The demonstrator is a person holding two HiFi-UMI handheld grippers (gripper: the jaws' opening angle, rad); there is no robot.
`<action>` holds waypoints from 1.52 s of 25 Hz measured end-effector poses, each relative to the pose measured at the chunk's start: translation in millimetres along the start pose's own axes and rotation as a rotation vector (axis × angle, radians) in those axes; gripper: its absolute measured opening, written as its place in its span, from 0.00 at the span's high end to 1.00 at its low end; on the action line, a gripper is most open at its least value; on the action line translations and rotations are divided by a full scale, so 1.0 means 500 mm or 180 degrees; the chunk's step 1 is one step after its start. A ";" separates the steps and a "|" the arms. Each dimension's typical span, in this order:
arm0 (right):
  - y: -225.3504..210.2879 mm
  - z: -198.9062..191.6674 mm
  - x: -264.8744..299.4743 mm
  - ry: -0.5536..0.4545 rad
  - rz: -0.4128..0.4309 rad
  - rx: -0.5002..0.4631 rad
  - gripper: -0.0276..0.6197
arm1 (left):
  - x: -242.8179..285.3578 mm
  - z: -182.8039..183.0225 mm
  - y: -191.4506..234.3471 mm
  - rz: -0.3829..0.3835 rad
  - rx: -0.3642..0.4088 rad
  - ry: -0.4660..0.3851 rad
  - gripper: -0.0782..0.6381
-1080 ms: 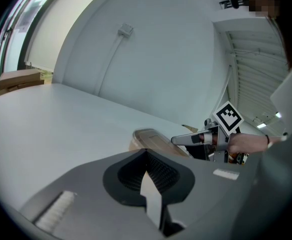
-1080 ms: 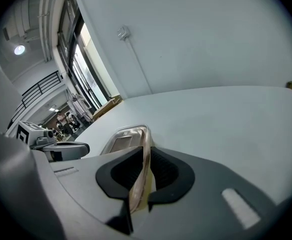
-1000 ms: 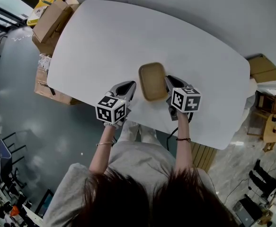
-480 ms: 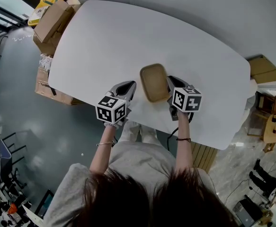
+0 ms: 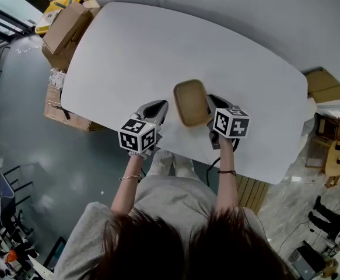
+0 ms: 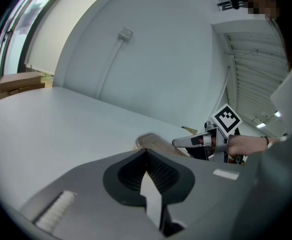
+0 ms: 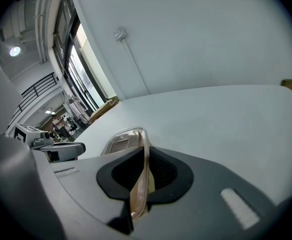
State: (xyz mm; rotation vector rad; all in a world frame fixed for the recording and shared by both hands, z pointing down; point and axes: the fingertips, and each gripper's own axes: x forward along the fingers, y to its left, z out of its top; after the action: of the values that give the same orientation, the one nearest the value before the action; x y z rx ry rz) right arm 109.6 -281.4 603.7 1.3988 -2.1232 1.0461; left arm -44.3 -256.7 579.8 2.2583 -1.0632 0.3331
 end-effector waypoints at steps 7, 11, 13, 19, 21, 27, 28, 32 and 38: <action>0.004 0.005 -0.005 -0.0038 0.0003 0.0008 0.89 | -0.005 0.007 -0.003 -0.0010 0.0025 -0.0031 0.90; 0.005 0.009 -0.012 -0.0069 0.0007 0.0013 0.89 | -0.010 0.012 -0.007 -0.0016 0.0042 -0.0057 0.90; 0.006 0.011 -0.015 -0.0076 0.0014 0.0014 0.89 | -0.012 0.014 -0.009 -0.0020 0.0050 -0.0066 0.90; 0.011 0.014 -0.020 -0.0113 0.0019 0.0025 0.89 | -0.016 0.017 -0.012 -0.0041 0.0081 -0.0092 0.90; 0.012 0.017 -0.023 -0.0128 0.0024 0.0024 0.89 | -0.017 0.021 -0.015 -0.0044 0.0096 -0.0099 0.90; 0.019 0.021 -0.037 -0.0178 0.0029 0.0018 0.89 | -0.026 0.027 -0.025 -0.0063 0.0131 -0.0131 0.90; 0.020 0.022 -0.039 -0.0188 0.0031 0.0016 0.89 | -0.027 0.027 -0.026 -0.0066 0.0137 -0.0138 0.91; 0.025 0.028 -0.050 -0.0227 0.0047 0.0013 0.89 | -0.035 0.032 -0.033 -0.0068 0.0160 -0.0160 0.90; 0.035 0.032 -0.060 -0.0271 0.0061 -0.0009 0.89 | -0.048 0.038 -0.037 -0.0068 0.0195 -0.0199 0.90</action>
State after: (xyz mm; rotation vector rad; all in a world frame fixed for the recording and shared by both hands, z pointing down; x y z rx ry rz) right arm 108.0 -271.1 566.8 1.4487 -2.2013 1.0071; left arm -46.2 -245.0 546.2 2.3467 -1.0735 0.2915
